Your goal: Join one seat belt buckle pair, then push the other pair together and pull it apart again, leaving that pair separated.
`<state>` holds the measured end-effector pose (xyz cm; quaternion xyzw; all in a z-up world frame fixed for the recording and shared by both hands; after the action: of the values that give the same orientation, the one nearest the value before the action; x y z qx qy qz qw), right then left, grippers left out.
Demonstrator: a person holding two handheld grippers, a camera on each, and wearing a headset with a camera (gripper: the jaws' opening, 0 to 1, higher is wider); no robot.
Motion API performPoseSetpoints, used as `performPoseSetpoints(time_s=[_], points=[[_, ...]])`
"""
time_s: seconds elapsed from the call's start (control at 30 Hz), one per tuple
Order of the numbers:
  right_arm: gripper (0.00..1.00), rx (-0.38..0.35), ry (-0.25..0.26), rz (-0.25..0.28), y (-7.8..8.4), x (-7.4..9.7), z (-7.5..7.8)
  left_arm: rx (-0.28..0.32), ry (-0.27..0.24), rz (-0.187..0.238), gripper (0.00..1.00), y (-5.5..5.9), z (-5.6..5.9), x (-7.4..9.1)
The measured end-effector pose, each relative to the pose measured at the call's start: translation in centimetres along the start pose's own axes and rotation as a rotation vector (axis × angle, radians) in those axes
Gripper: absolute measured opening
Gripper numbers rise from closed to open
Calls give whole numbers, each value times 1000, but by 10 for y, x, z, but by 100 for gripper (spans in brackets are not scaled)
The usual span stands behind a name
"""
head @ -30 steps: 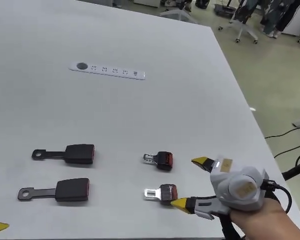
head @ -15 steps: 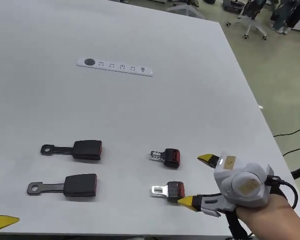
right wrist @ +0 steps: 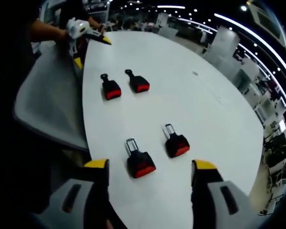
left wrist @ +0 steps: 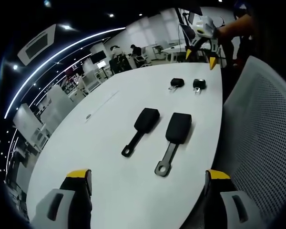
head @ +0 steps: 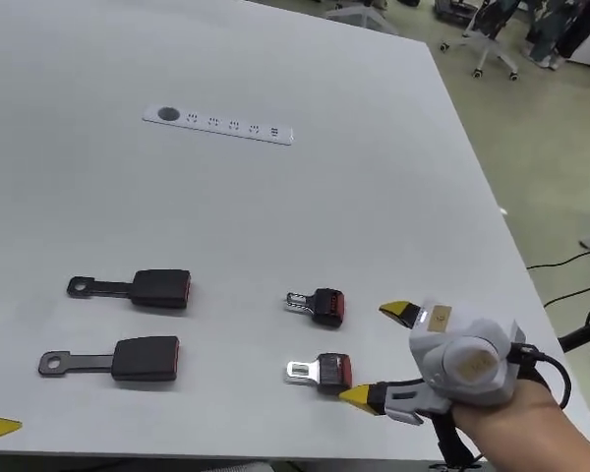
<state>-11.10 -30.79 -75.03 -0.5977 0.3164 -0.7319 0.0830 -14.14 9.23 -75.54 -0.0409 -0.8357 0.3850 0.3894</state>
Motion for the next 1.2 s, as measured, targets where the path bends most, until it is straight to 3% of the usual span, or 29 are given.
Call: performPoseSetpoints(time_s=[0.23, 0.33, 0.4, 0.63, 0.87, 1.2], points=[[71, 18, -13, 18, 1, 0, -5, 1, 4, 7, 100, -1, 0, 0], [70, 21, -19, 20, 0, 0, -6, 12, 32, 9, 100, -2, 4, 0], [69, 15, -20, 25, -2, 0, -5, -10, 38, 10, 100, -3, 4, -1], [65, 25, -30, 9, -2, 0, -4, -9, 49, 9, 99, -5, 4, -5], [61, 59, -33, -17, 0, 2, 0, -3, 82, 21, 97, -16, 14, -15], [58, 78, -56, -32, -3, -3, 3, -33, 143, -7, 91, -25, 21, -28]])
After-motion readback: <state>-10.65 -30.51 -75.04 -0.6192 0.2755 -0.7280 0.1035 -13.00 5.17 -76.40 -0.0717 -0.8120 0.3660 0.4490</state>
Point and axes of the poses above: the centre of the closed fingertips' face, and the gripper's own axes: x roughly backward along the fingers, z roughly to its right, y roughly out of its underside, the point moved 4 cm from there along x, roughly backward along the fingers, and after that the axes turned 8 degrees about -y, right-handed, at the moved point
